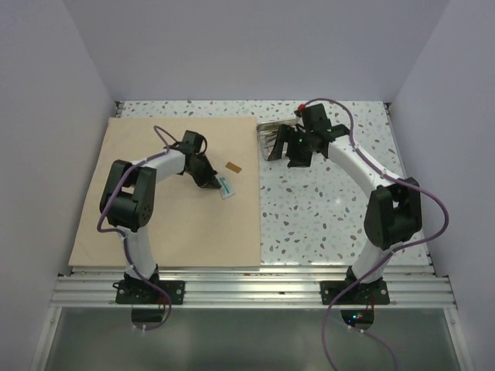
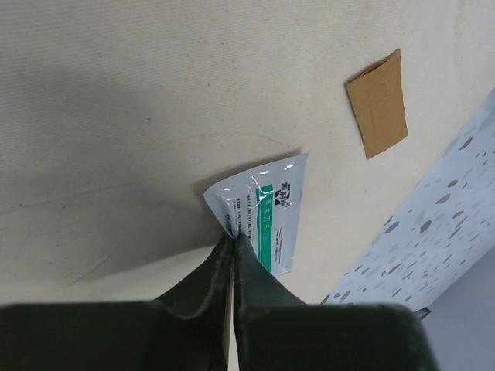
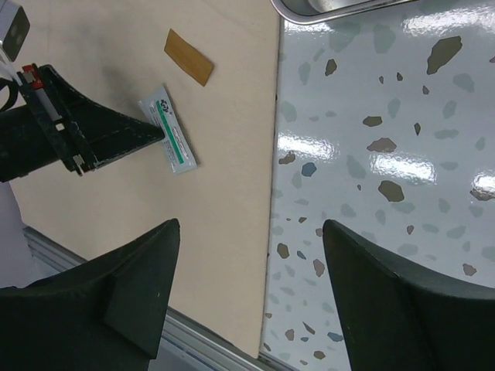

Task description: Prepare the surgical pack

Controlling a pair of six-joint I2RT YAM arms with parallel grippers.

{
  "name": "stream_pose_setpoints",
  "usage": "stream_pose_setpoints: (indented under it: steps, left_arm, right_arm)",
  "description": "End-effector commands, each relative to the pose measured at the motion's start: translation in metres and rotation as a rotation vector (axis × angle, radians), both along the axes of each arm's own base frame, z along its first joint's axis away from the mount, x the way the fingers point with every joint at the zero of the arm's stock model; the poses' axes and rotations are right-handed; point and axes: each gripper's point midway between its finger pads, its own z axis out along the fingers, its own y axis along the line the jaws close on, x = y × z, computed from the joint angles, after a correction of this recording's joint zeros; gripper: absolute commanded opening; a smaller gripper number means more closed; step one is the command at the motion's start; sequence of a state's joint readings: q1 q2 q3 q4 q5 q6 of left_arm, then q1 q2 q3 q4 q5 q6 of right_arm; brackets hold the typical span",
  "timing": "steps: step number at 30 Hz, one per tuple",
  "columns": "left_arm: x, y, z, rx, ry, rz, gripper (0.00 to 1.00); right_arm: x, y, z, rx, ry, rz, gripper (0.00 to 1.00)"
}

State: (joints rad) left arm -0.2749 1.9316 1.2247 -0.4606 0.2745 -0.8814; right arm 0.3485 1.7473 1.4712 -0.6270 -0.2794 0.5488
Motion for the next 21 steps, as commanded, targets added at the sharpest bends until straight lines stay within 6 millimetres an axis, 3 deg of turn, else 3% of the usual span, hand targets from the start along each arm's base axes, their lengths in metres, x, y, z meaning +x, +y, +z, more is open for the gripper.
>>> stream_pose_setpoints:
  steps: [1, 6, 10, 13, 16, 21]
  left_arm:
    - [0.013, -0.001, 0.002, -0.022, -0.040, -0.006, 0.00]
    - [0.020, 0.001, 0.019, 0.013, -0.118, -0.127, 0.00]
    - [0.024, -0.004, 0.059, -0.009, -0.293, -0.243, 0.00]
    - [0.015, -0.014, 0.075, -0.069, -0.347, -0.349, 0.00]
    - [0.004, -0.027, 0.101, -0.162, -0.428, -0.426, 0.00]
    - [-0.006, -0.040, 0.124, -0.267, -0.485, -0.494, 0.00]
  right_arm:
    - [0.003, 0.018, 0.009, 0.038, -0.020, 0.045, 0.78]
    - [-0.001, 0.051, 0.006, 0.136, -0.006, 0.173, 0.82]
    - [-0.004, 0.072, 0.006, 0.253, -0.002, 0.252, 0.84]
    - [-0.009, 0.091, 0.014, 0.372, -0.010, 0.308, 0.83]
    - [-0.013, 0.106, 0.014, 0.422, -0.007, 0.349, 0.77]
    - [-0.020, 0.122, 0.007, 0.495, 0.031, 0.366, 0.73]
